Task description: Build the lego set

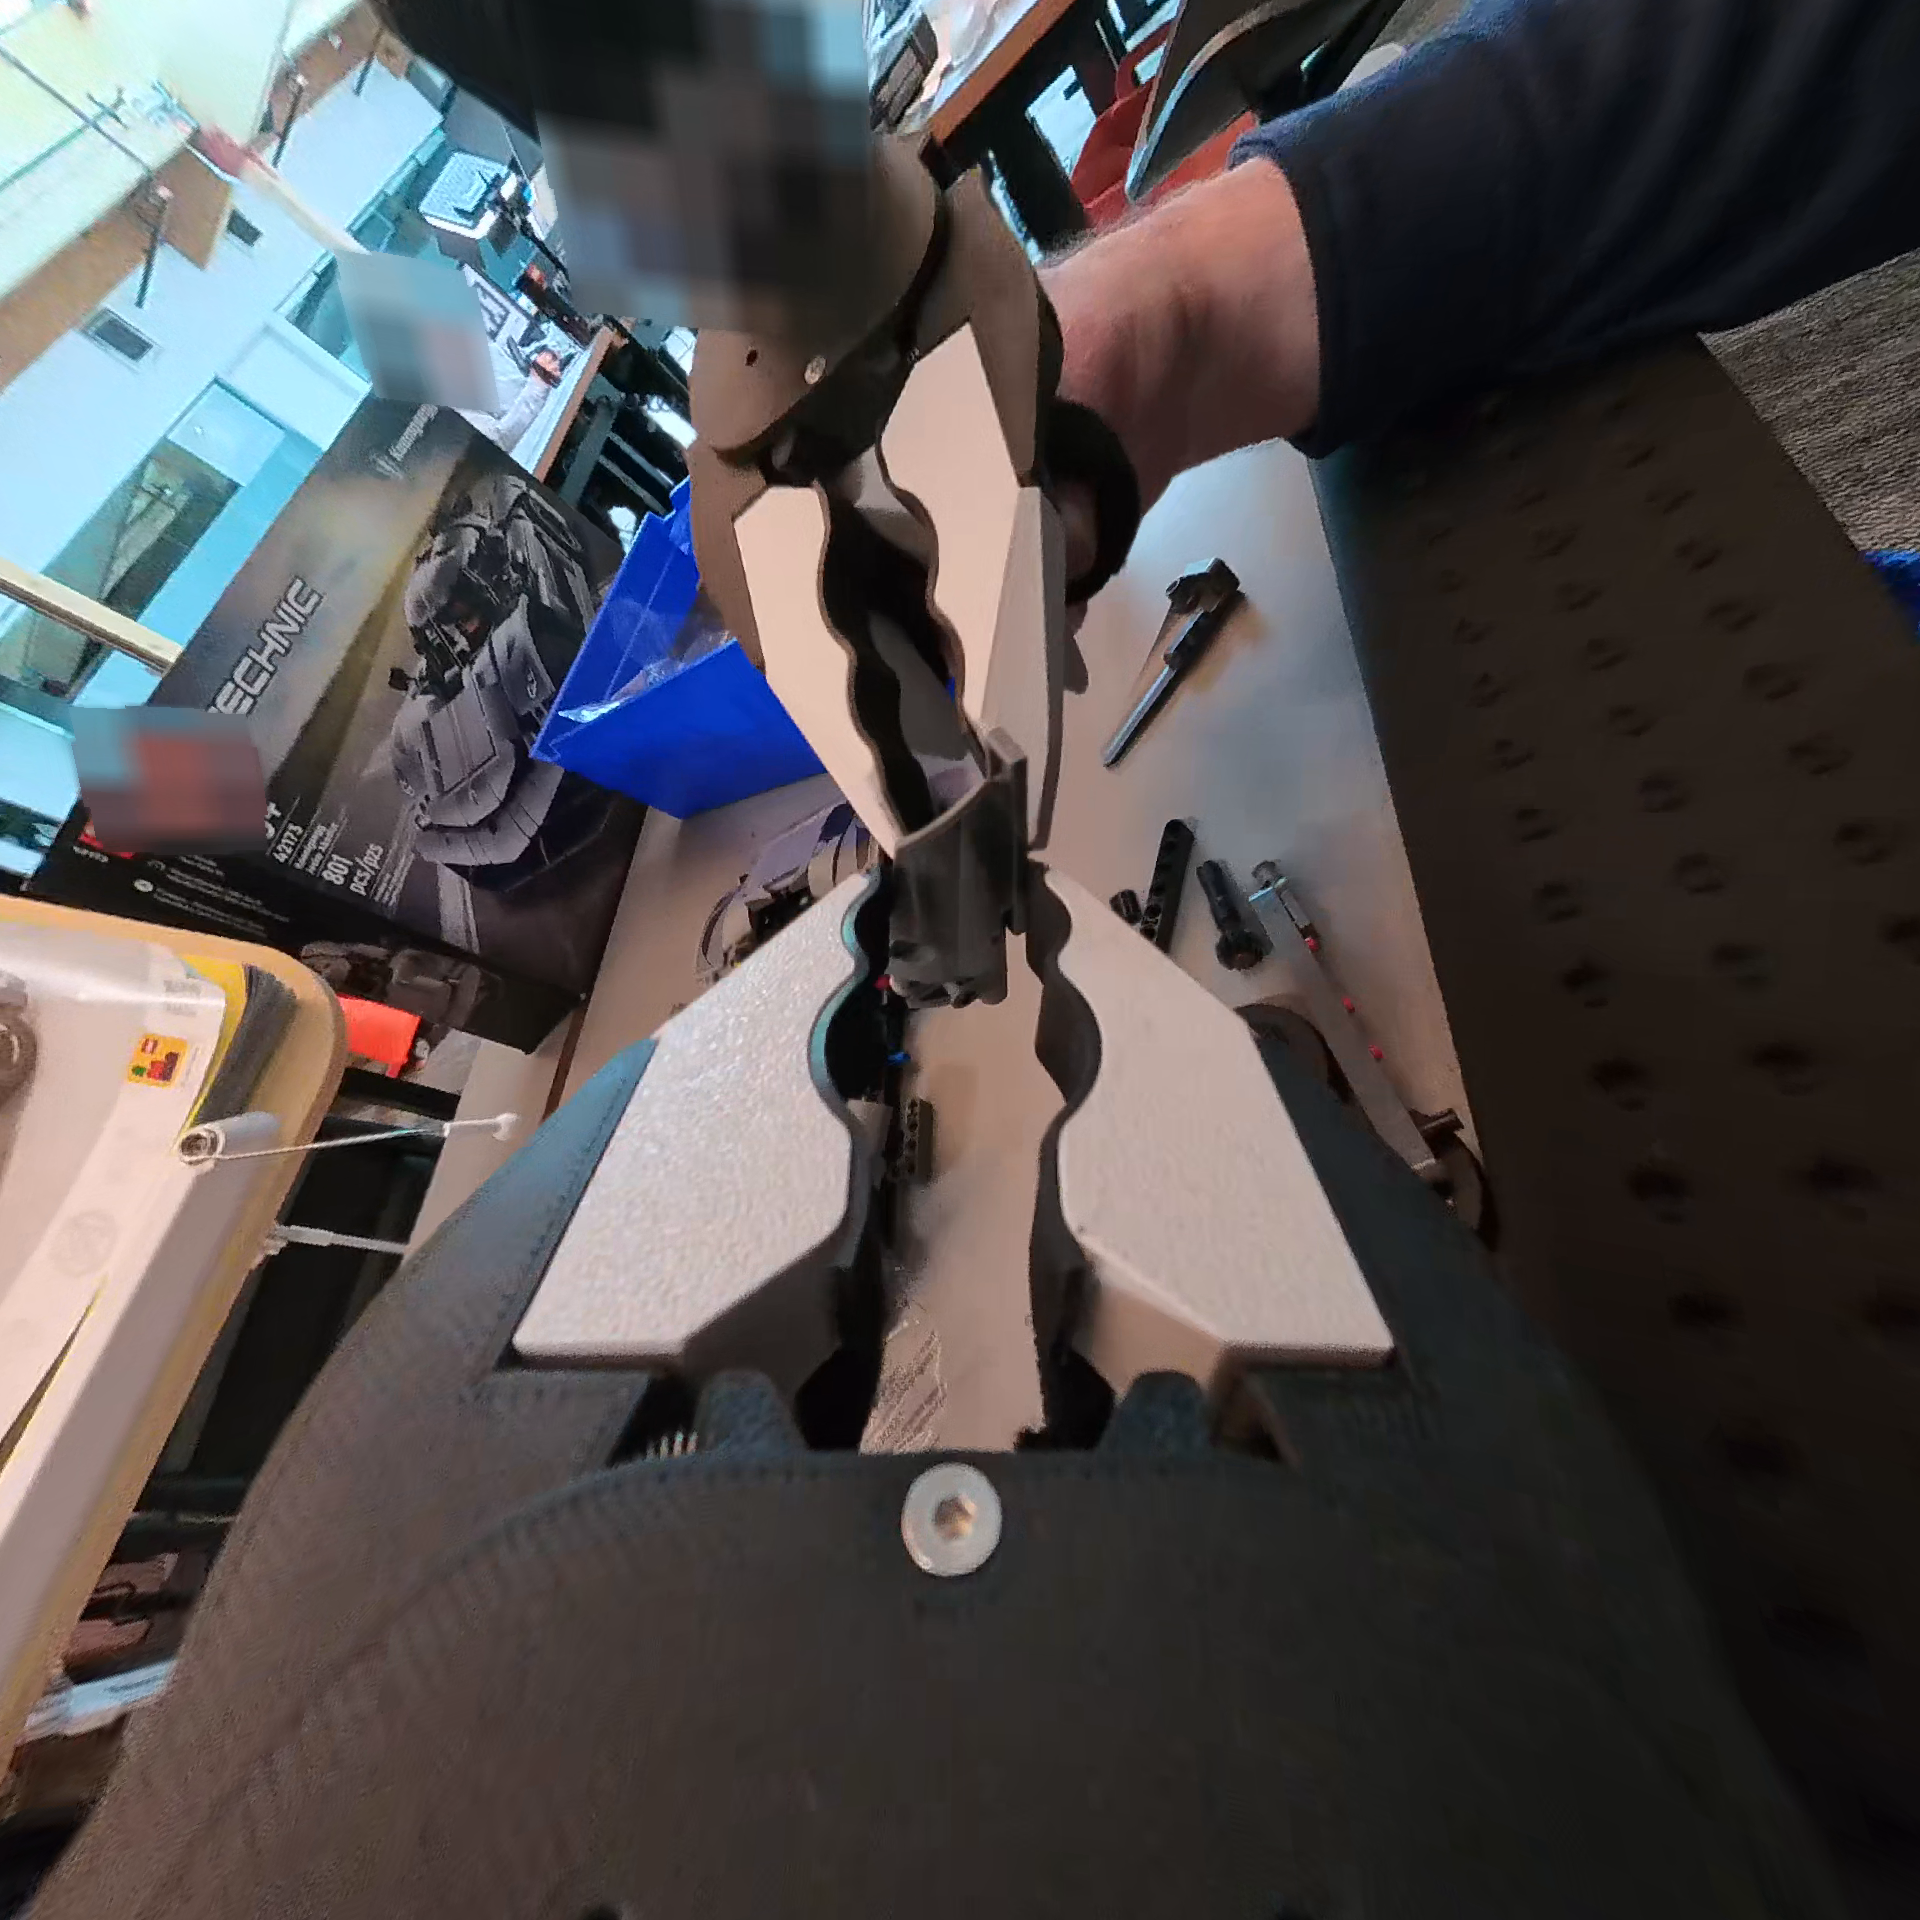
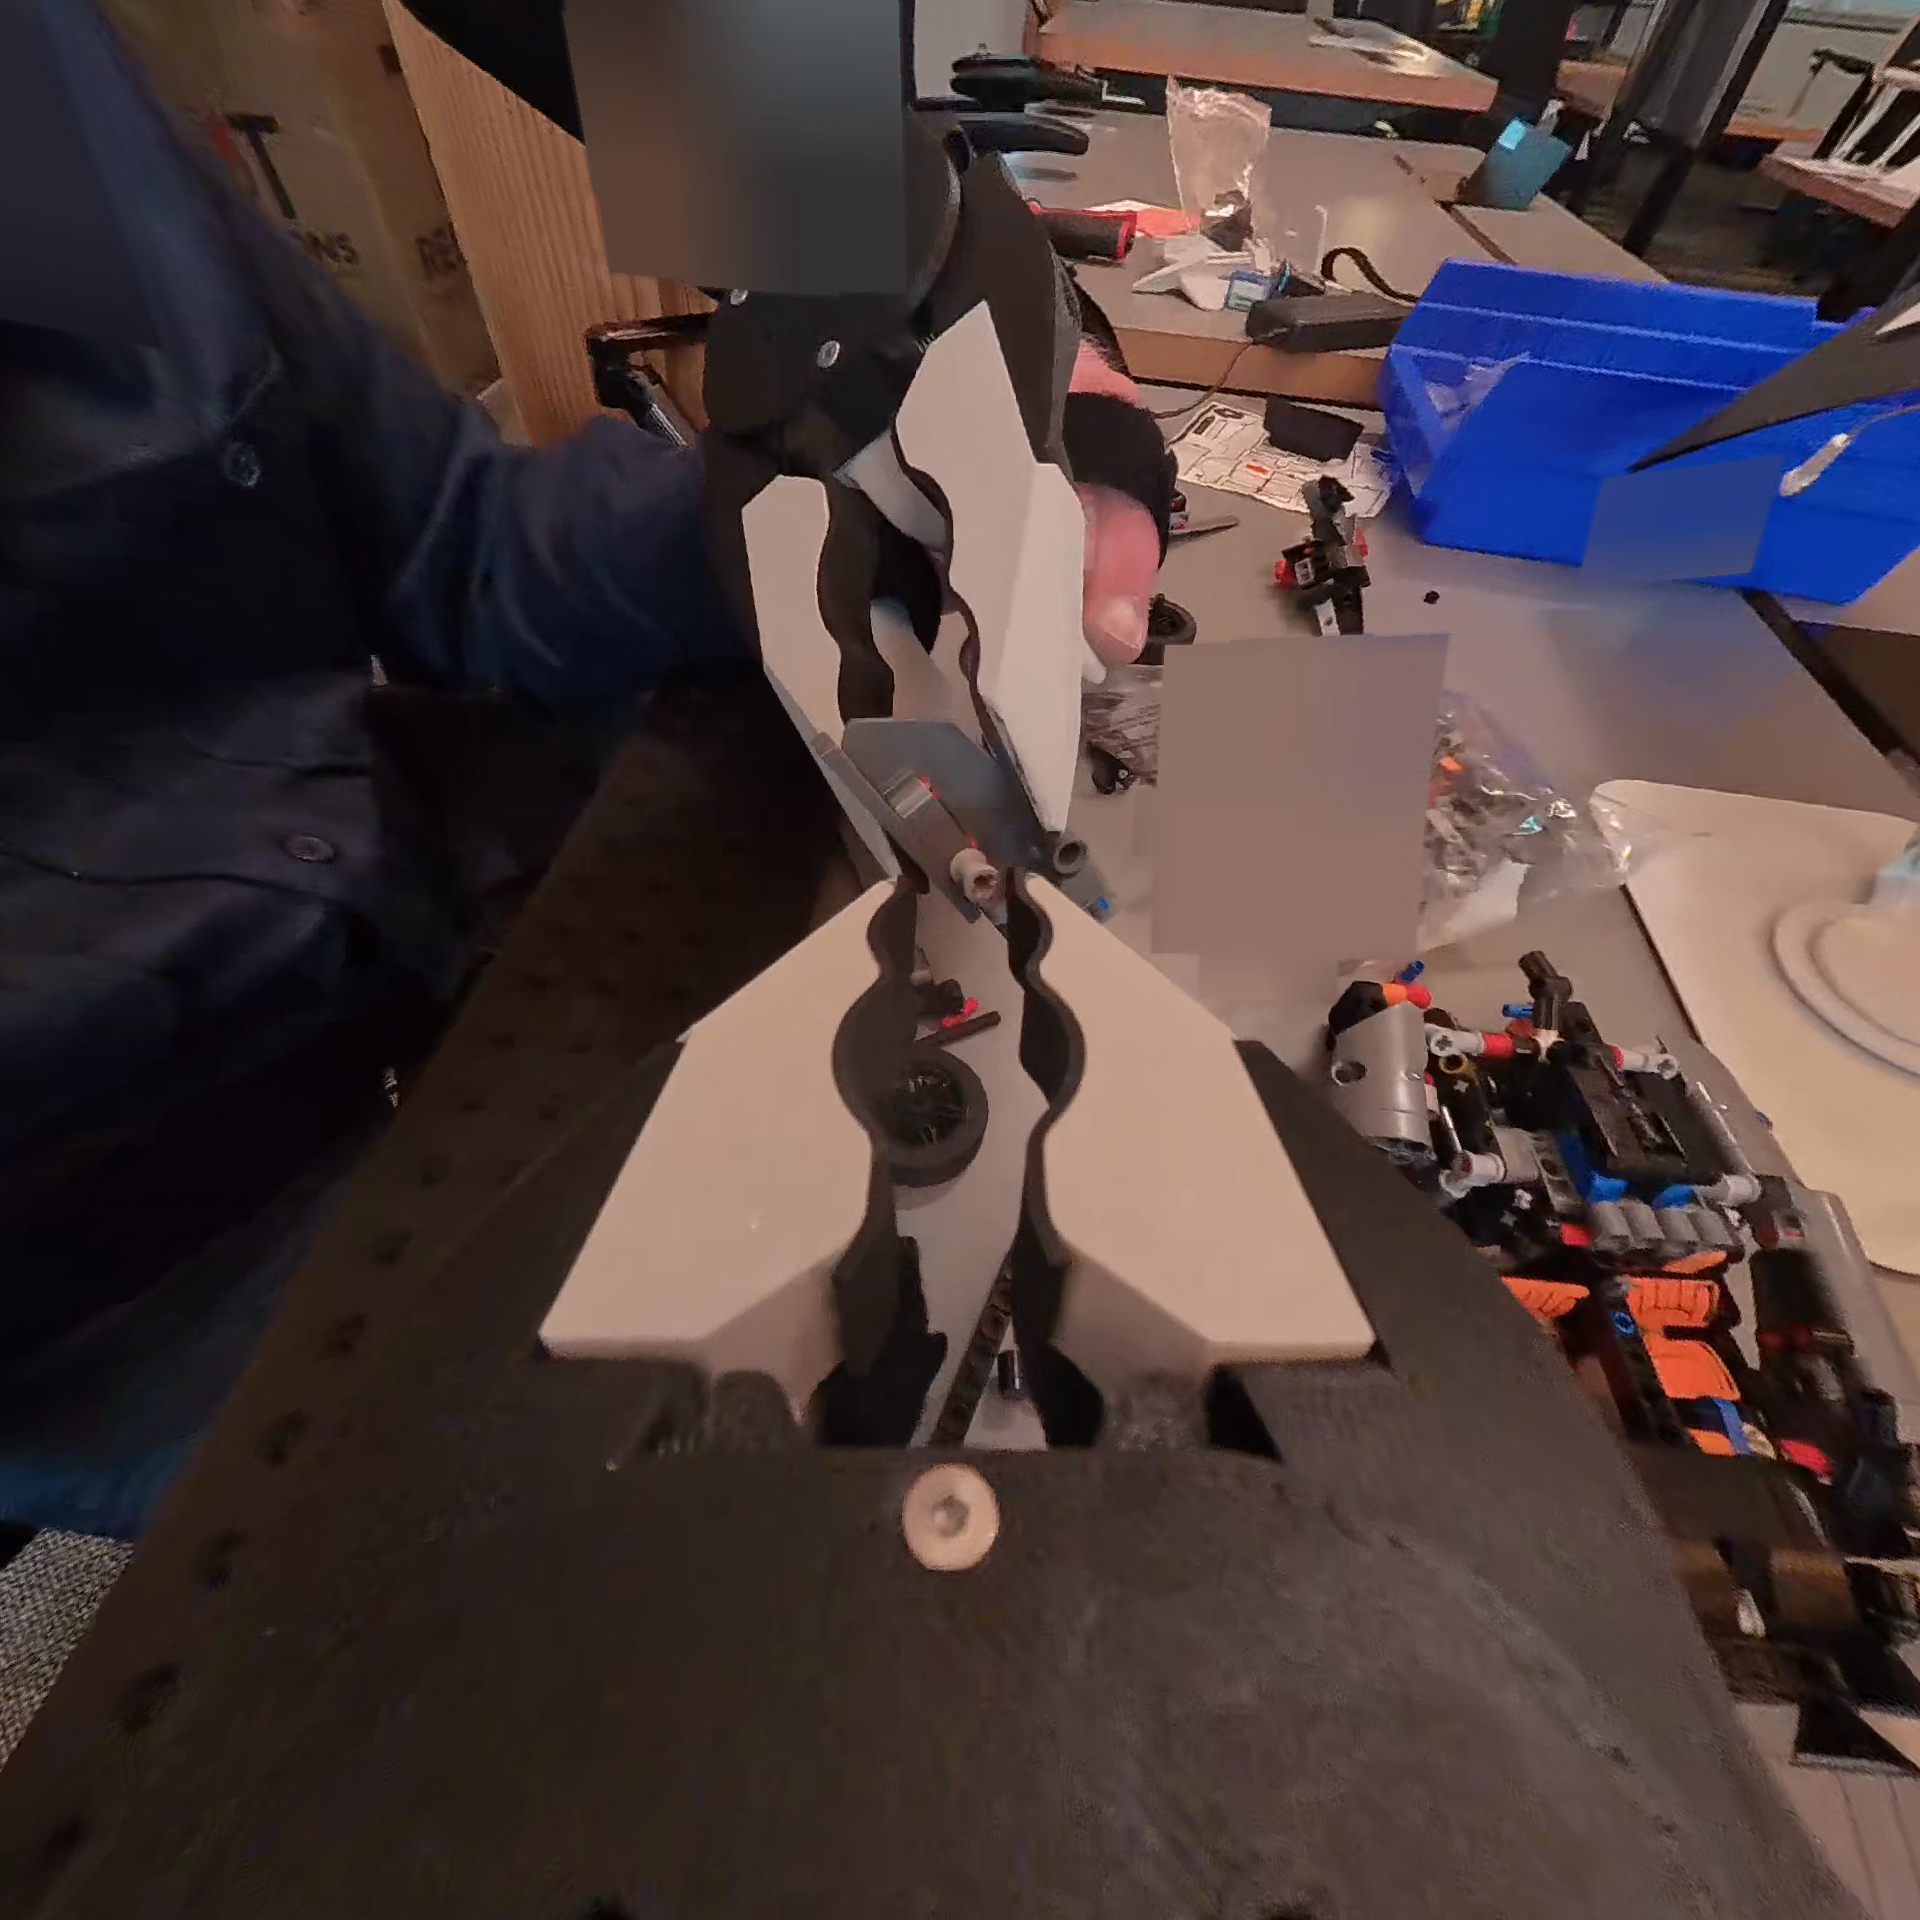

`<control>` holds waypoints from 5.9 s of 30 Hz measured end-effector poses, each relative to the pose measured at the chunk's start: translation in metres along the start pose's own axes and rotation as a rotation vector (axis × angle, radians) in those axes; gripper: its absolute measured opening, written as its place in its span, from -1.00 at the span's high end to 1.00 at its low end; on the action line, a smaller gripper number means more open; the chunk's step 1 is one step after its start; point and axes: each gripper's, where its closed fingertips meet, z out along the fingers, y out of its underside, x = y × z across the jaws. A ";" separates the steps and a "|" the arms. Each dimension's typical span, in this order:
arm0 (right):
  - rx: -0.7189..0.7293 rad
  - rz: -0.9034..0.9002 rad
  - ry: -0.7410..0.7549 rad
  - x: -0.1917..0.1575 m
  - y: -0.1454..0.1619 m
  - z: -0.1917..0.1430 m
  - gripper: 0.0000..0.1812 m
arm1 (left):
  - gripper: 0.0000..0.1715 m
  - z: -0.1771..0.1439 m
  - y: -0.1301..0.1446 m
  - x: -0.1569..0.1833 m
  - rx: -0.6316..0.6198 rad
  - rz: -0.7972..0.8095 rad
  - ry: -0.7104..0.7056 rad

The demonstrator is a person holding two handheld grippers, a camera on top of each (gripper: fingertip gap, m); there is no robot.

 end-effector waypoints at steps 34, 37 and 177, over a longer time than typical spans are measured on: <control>0.139 0.010 0.001 -0.003 -0.023 -0.028 0.99 | 1.00 -0.023 -0.016 -0.003 0.221 -0.358 0.220; 0.091 -0.017 0.058 0.001 -0.022 -0.016 0.76 | 1.00 -0.017 -0.011 -0.006 0.203 -0.439 0.235; 0.040 -0.027 -0.049 0.021 -0.068 0.070 0.91 | 1.00 -0.073 0.025 -0.019 0.113 -0.357 0.077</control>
